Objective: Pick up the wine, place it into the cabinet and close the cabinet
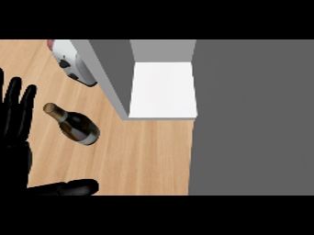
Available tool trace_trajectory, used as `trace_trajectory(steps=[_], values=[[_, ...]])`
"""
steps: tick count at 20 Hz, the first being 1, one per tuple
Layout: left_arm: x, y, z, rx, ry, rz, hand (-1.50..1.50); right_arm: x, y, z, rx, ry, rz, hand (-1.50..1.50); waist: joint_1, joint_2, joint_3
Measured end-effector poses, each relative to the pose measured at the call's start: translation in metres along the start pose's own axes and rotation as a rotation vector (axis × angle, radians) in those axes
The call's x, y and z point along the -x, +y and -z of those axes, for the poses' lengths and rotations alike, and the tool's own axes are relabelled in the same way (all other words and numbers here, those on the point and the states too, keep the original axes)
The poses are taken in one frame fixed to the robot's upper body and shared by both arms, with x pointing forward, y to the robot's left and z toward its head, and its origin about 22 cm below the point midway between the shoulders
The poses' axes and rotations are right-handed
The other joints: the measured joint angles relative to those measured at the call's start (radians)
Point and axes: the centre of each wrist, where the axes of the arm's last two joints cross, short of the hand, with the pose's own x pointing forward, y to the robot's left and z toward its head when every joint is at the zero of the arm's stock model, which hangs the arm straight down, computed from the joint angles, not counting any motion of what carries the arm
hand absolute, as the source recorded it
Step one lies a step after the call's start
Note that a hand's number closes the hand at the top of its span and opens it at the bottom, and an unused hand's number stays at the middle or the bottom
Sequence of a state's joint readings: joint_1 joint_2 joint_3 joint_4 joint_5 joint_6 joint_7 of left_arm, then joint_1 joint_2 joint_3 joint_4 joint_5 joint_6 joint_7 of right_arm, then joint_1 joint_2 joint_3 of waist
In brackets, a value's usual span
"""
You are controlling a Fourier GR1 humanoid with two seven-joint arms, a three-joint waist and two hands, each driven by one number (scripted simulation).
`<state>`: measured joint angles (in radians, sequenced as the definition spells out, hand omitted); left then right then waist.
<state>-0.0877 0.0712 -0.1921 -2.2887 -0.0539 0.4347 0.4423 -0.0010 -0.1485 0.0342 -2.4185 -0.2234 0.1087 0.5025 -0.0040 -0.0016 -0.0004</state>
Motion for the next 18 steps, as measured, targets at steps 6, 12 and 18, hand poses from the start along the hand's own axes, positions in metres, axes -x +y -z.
trace_trajectory(steps=[6, 12, 18], values=[[0.003, 0.024, -0.003, -0.042, 0.019, 0.009, -1.5, -0.001, 0.001, -0.001, -0.005, -0.001, -0.002, -1.5, 0.001, 0.0, 0.0], [0.018, 0.048, 0.014, -0.071, 0.077, 0.005, -1.5, -0.005, 0.001, 0.002, -0.002, 0.008, -0.011, -1.5, -0.002, 0.0, 0.0], [0.042, 0.072, 0.015, -0.069, 0.134, -0.003, -1.5, -0.007, 0.002, 0.002, -0.003, 0.013, -0.015, -1.5, -0.004, -0.001, 0.0]])
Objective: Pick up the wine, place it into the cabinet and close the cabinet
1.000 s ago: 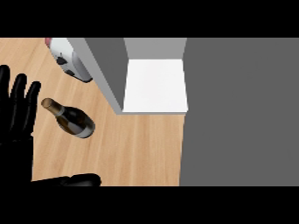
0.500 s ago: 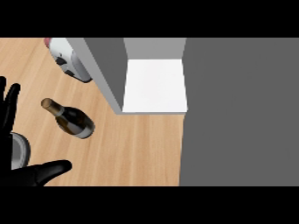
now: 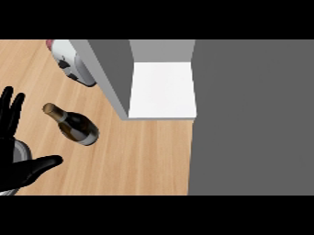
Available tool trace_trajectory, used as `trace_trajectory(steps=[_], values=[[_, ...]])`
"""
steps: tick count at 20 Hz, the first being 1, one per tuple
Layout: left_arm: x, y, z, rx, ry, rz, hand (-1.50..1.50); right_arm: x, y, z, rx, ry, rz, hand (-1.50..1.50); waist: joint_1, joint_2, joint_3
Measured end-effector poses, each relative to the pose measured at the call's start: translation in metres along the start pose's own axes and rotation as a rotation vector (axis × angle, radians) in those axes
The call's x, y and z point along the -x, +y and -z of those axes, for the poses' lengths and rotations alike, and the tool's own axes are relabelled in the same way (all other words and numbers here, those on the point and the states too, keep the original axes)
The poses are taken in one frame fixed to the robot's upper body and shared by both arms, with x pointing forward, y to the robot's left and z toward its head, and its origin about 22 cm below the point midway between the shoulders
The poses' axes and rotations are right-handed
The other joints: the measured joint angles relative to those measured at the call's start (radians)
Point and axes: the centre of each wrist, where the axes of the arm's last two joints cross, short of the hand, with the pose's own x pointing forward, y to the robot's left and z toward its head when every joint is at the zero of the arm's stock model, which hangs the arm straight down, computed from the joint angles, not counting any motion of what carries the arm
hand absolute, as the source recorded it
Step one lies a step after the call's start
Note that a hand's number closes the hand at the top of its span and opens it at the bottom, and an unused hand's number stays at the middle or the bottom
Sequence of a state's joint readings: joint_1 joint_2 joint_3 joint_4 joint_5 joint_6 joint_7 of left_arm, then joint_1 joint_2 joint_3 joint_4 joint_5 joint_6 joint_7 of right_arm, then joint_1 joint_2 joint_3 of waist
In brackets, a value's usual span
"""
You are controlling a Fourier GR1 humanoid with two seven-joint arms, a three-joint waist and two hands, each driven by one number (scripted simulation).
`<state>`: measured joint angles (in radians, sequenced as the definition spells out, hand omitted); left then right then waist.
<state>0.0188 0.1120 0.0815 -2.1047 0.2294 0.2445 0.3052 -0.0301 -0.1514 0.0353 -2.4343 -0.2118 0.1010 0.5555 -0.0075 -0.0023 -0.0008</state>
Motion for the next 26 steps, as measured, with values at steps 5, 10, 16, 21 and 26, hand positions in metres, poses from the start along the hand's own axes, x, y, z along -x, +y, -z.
trace_trajectory(steps=[5, 10, 16, 21, 26], values=[[0.027, 0.013, -0.001, 0.001, 0.042, 0.002, -1.5, 0.001, 0.001, 0.0, -0.004, -0.004, 0.0, -1.5, 0.0, 0.0, 0.0], [0.048, 0.027, 0.007, -0.003, 0.059, -0.002, -1.5, -0.001, -0.002, 0.002, -0.002, -0.005, -0.017, -1.5, 0.0, 0.001, 0.0], [0.077, 0.04, 0.015, -0.052, 0.043, 0.019, -1.5, 0.001, -0.001, 0.001, -0.006, -0.005, -0.007, -1.5, -0.001, 0.001, 0.0], [0.096, 0.052, 0.009, -0.065, 0.044, 0.03, -1.5, -0.003, -0.004, 0.002, 0.005, 0.0, -0.023, -1.5, 0.0, 0.001, 0.0], [0.112, 0.063, 0.014, -0.07, 0.058, 0.032, -1.5, -0.002, -0.002, 0.001, 0.002, 0.008, -0.016, -1.5, -0.003, 0.0, 0.0]])
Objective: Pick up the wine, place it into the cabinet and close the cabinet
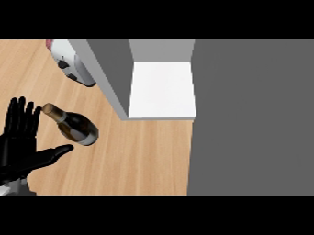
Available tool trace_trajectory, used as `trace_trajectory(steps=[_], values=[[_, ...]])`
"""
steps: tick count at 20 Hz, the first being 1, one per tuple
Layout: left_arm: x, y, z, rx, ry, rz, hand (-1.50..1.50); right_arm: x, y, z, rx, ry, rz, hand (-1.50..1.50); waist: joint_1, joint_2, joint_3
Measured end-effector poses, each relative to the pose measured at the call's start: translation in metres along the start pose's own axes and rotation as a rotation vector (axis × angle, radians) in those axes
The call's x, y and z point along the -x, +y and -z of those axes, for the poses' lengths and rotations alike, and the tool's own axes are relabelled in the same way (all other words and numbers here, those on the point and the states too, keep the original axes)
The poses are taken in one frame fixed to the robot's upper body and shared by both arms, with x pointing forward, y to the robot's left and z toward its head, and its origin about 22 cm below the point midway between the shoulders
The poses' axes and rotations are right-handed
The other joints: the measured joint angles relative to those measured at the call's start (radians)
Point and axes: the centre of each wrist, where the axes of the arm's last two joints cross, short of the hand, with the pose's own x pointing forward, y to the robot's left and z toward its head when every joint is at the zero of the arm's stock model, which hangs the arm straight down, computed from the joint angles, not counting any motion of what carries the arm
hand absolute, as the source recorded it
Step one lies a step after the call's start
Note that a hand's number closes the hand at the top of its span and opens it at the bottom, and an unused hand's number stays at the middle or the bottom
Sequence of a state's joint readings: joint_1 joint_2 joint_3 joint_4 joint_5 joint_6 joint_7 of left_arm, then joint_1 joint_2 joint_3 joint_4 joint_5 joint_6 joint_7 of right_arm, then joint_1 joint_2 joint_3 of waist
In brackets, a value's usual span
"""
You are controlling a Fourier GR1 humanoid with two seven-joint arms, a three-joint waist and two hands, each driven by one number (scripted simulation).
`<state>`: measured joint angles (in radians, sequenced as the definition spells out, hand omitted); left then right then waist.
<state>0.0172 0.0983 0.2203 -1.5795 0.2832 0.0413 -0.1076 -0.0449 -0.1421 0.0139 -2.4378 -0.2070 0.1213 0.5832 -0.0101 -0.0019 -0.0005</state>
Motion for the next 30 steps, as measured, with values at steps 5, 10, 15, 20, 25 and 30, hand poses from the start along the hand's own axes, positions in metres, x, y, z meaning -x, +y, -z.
trace_trajectory(steps=[5, 10, 15, 20, 25, 30], values=[[0.02, 0.005, 0.005, 0.01, 0.02, 0.003, -1.5, -0.003, 0.002, 0.003, -0.001, -0.002, 0.006, -1.5, 0.001, 0.0, 0.0], [0.037, 0.009, 0.008, 0.036, 0.031, -0.009, -1.5, -0.004, 0.001, 0.005, 0.0, -0.013, -0.003, -1.5, 0.001, 0.001, 0.0], [0.048, 0.005, 0.007, 0.04, 0.028, -0.024, -1.5, -0.006, 0.003, 0.007, 0.002, -0.01, 0.006, -1.5, 0.002, 0.0, 0.0], [0.058, 0.01, 0.014, 0.045, 0.037, -0.019, -1.5, -0.008, 0.001, 0.007, -0.002, -0.01, -0.005, -1.5, 0.001, 0.0, 0.0], [0.073, 0.012, 0.016, 0.048, 0.047, -0.021, -1.5, -0.01, 0.001, 0.01, 0.004, -0.015, -0.003, -1.5, 0.0, 0.001, 0.0], [0.087, 0.014, 0.014, 0.051, 0.053, -0.018, -1.5, -0.008, 0.003, 0.008, -0.007, -0.006, 0.002, -1.5, -0.001, 0.001, 0.0]])
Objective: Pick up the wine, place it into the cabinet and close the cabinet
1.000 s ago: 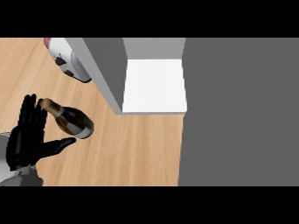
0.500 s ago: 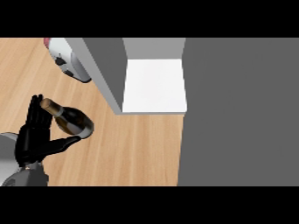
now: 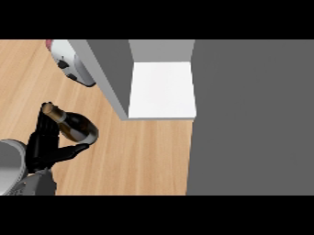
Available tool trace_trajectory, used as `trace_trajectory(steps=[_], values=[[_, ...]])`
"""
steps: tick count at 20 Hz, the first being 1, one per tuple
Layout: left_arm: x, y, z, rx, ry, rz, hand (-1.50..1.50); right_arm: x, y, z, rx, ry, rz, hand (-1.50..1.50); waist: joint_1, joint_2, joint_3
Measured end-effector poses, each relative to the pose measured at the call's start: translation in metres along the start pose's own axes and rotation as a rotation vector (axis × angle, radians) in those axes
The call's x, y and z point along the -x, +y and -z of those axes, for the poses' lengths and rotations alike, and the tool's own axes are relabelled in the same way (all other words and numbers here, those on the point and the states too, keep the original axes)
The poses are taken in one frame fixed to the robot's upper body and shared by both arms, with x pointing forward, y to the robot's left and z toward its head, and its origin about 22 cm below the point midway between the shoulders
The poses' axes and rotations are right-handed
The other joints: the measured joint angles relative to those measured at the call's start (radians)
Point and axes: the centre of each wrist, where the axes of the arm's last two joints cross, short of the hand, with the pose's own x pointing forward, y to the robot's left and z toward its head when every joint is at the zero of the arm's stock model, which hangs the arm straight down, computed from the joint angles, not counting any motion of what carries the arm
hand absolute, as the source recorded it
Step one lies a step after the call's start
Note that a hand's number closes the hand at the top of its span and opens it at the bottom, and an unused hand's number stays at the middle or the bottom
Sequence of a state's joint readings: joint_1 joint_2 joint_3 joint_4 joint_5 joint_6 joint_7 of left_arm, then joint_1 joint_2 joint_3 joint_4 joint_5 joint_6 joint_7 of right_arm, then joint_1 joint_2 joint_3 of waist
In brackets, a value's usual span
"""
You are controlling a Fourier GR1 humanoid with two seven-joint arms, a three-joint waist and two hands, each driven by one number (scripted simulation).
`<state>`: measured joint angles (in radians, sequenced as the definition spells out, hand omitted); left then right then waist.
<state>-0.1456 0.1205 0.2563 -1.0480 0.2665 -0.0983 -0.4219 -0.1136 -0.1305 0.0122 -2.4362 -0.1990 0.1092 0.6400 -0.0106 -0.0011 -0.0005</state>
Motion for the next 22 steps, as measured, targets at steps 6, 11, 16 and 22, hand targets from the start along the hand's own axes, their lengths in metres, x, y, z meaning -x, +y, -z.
trace_trajectory(steps=[6, 11, 16, 22], values=[[0.019, -0.001, -0.001, 0.003, 0.014, -0.006, -1.5, 0.001, 0.004, 0.001, -0.013, -0.005, 0.017, -1.5, 0.0, 0.0, 0.0], [0.027, 0.004, 0.0, 0.013, 0.017, -0.025, -1.5, 0.002, 0.002, -0.002, -0.008, 0.0, -0.002, -1.5, -0.001, 0.0, 0.0], [0.029, 0.001, 0.008, 0.016, 0.014, -0.052, -1.5, 0.003, -0.001, -0.004, 0.001, 0.005, -0.011, -1.5, -0.001, 0.0, 0.0], [0.037, -0.004, 0.011, 0.06, 0.009, -0.119, 1.5, 0.001, -0.002, -0.001, 0.006, -0.005, -0.01, -1.5, -0.001, 0.0, 0.0]])
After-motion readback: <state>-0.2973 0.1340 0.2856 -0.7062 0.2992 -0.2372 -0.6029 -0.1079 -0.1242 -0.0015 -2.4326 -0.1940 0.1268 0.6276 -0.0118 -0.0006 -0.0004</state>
